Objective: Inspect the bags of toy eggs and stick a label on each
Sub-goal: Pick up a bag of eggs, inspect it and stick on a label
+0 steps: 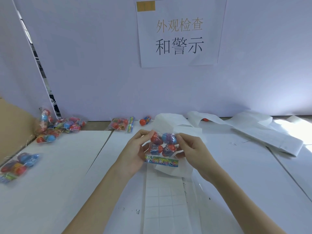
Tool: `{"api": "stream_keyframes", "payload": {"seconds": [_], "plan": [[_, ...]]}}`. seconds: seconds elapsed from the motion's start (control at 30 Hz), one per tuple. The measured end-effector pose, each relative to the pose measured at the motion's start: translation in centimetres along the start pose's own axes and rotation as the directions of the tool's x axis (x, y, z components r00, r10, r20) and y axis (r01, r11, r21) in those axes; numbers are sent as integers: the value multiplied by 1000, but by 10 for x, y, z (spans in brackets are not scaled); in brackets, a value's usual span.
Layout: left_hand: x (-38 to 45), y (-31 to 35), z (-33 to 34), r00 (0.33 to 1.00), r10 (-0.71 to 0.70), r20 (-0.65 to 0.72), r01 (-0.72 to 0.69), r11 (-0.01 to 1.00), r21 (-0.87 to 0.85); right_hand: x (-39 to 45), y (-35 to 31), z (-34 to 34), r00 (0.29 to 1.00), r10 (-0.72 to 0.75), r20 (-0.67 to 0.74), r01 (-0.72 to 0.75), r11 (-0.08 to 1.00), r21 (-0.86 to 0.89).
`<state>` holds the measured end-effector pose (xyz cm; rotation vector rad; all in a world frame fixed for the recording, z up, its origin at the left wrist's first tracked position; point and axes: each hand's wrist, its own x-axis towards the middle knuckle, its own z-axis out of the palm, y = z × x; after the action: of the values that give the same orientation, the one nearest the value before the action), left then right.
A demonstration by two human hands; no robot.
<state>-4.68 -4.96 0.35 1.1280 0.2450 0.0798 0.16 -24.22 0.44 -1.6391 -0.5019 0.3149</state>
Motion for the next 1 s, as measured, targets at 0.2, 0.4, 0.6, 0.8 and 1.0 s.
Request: {"api": "stream_keyframes", "payload": {"seconds": [0.2,0.4,0.6,0.8,1.0], "plan": [[5,-1,-5,986,89,-144,-102,991,-91,-1,-1,-3,995,4,97,-13,996,85],[3,3,-4,984,108,-141,-115,993,-41,0,-1,0,1000,7,-17,-5,990,143],[-7,1,8,976,215,-42,-197,944,264,2,3,-7,996,-29,-78,32,999,32],[-7,2,5,970,224,-89,-206,962,178,2,-1,-11,991,-97,-96,92,994,-54],[-6,1,6,929,357,-100,-327,916,233,2,3,-13,978,-105,-183,83,989,-123]]}}
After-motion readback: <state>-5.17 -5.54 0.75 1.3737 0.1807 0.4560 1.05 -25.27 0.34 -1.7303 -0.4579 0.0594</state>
